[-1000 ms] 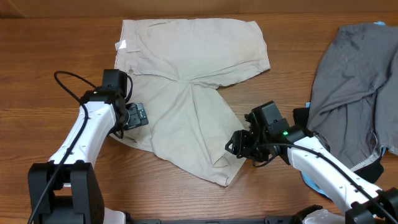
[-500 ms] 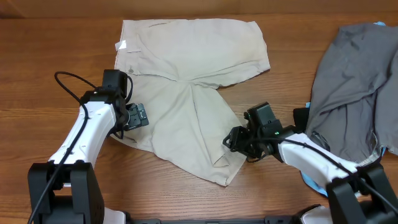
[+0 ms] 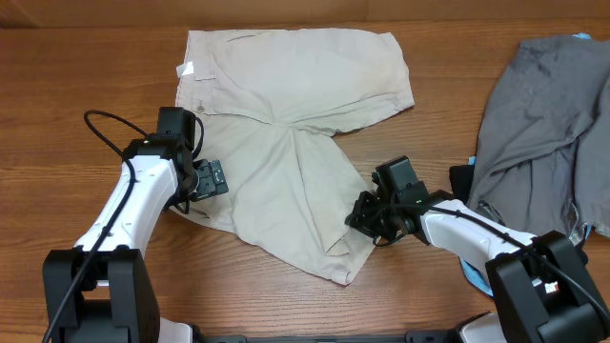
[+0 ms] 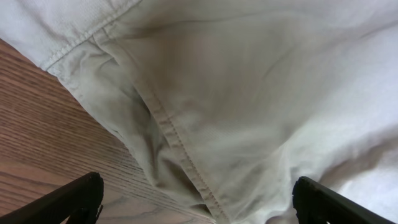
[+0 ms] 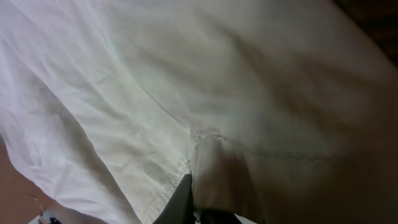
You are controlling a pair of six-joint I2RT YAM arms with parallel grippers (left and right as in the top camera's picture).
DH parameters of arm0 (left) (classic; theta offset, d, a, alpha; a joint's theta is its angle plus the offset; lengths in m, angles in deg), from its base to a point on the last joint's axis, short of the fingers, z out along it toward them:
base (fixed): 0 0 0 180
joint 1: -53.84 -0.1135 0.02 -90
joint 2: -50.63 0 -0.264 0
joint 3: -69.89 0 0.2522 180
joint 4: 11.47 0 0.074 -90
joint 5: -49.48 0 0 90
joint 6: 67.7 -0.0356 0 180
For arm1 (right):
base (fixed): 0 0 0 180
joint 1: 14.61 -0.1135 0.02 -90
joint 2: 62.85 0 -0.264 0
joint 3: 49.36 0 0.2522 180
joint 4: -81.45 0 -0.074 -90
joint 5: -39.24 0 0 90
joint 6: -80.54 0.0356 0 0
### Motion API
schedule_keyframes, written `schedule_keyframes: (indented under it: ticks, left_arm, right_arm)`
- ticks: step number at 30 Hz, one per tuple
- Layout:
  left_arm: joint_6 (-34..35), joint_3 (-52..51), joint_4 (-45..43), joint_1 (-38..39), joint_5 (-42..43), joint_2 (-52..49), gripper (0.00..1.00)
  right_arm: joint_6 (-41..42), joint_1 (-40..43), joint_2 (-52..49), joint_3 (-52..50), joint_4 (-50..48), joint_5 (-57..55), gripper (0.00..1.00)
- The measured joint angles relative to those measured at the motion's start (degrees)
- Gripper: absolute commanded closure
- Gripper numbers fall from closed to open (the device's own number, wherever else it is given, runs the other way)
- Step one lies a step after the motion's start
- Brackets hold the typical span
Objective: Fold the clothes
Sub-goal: 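Release the shorts and withdraw both grippers to the sides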
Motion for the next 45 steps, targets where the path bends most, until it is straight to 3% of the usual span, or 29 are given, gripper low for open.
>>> schedule_keyframes:
  ticks: [6, 12, 15, 22, 27, 35, 36, 37, 38, 45]
  left_arm:
    - [0.0, 0.0, 0.1, 0.0, 0.0, 0.0, 0.00]
    - [0.0, 0.0, 0.2, 0.0, 0.0, 0.0, 0.00]
    - [0.0, 0.0, 0.2, 0.0, 0.0, 0.0, 0.00]
    - [0.0, 0.0, 0.2, 0.0, 0.0, 0.0, 0.00]
    - [0.0, 0.0, 0.5, 0.0, -0.3, 0.0, 0.00]
    - [-0.2, 5.6, 8.8, -1.0, -3.3, 0.4, 0.00]
    - [0.0, 7.1, 10.6, -1.7, -3.3, 0.7, 0.00]
    - [0.3, 8.0, 11.8, -2.5, -3.3, 1.0, 0.00]
    - [1.1, 8.7, 12.7, -3.8, -3.4, 1.4, 0.00]
    - [4.7, 9.1, 12.7, -22.3, 4.3, 2.1, 0.00]
  right_arm:
    - [-6.2, 10.5, 3.8, 4.6, 4.1, 0.2, 0.96]
    - [-12.7, 19.4, 4.4, 9.6, -5.0, 0.2, 0.93]
    - [-14.4, 20.8, 4.5, 9.6, -5.7, -0.5, 0.85]
    - [-16.4, 21.3, 4.5, 9.6, -5.9, -8.9, 0.84]
    - [-17.2, 23.9, 4.5, 9.7, -3.7, -12.1, 0.57]
    - [-20.7, 25.9, 4.7, 17.2, 16.9, -11.7, 0.35]
    - [-21.4, 25.9, 4.9, 19.7, 21.9, -11.6, 0.24]
    - [-21.8, 25.9, 5.2, 20.7, 23.9, -11.5, 0.06]
    - [-22.1, 25.9, 5.6, 21.8, 26.1, -11.5, 0.00]
    - [-24.2, 25.9, 7.7, 25.9, 38.8, -11.2, 0.00]
